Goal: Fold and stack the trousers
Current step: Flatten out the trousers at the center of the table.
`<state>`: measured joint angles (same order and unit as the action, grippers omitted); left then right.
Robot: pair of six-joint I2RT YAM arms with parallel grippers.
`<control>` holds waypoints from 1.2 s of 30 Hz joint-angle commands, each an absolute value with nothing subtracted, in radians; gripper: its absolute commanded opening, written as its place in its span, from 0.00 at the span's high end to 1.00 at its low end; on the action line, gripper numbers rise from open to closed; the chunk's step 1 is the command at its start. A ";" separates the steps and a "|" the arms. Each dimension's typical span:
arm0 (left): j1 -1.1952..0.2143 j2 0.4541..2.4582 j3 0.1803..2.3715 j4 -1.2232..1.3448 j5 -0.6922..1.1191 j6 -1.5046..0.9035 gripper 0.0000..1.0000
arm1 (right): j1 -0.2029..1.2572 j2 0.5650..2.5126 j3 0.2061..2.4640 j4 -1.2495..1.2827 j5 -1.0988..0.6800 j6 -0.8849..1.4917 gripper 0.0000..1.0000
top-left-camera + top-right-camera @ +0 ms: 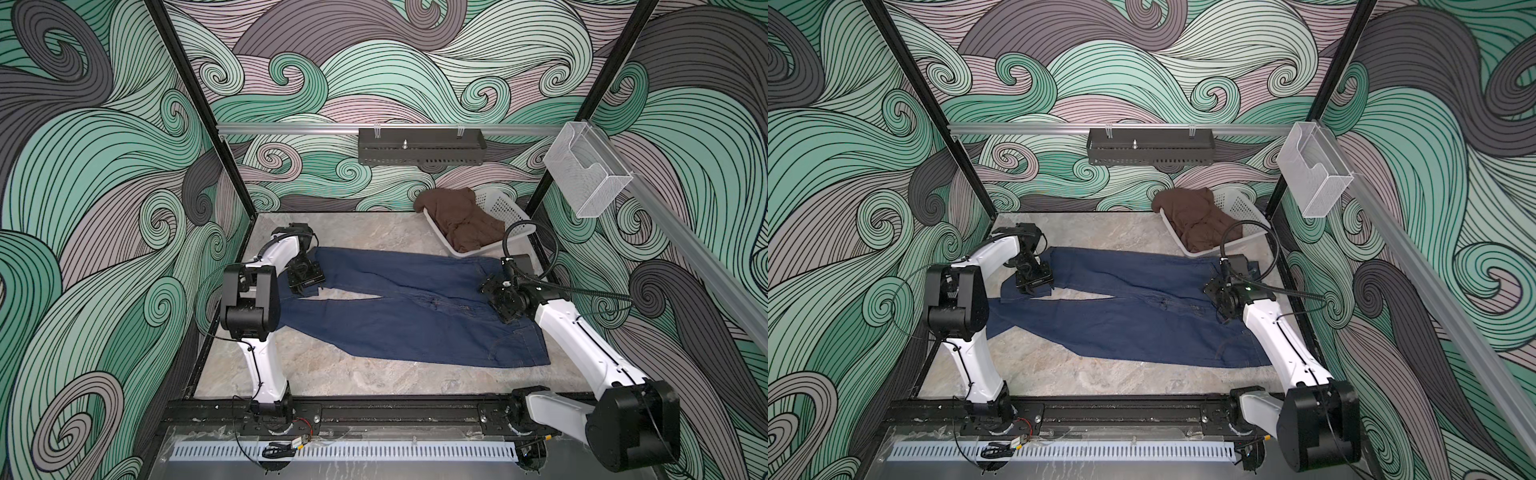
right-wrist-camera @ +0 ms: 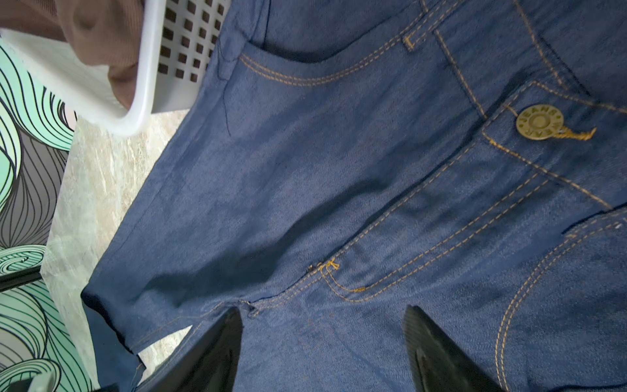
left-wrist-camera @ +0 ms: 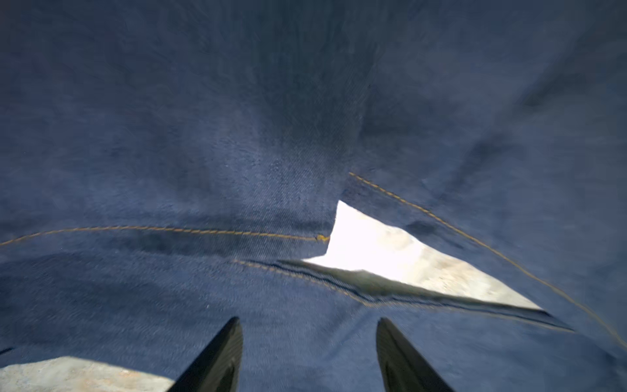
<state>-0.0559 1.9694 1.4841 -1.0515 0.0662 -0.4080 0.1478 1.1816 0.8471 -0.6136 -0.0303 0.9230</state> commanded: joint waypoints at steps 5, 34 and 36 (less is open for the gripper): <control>-0.078 2.044 1.526 -1.104 -0.074 -0.402 0.46 | 0.153 1.156 0.831 -0.628 -0.043 0.911 0.25; -0.106 2.198 1.690 -1.138 -0.146 -0.407 0.46 | 0.153 1.167 0.821 -0.604 -0.039 0.887 0.25; -0.104 2.216 1.685 -1.140 -0.149 -0.407 0.52 | 0.153 1.167 0.821 -0.602 -0.041 0.888 0.25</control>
<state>-0.1005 2.1727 1.6768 -1.0977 -0.1226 -0.4080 0.1486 1.1625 0.8383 -0.6075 -0.0456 0.8967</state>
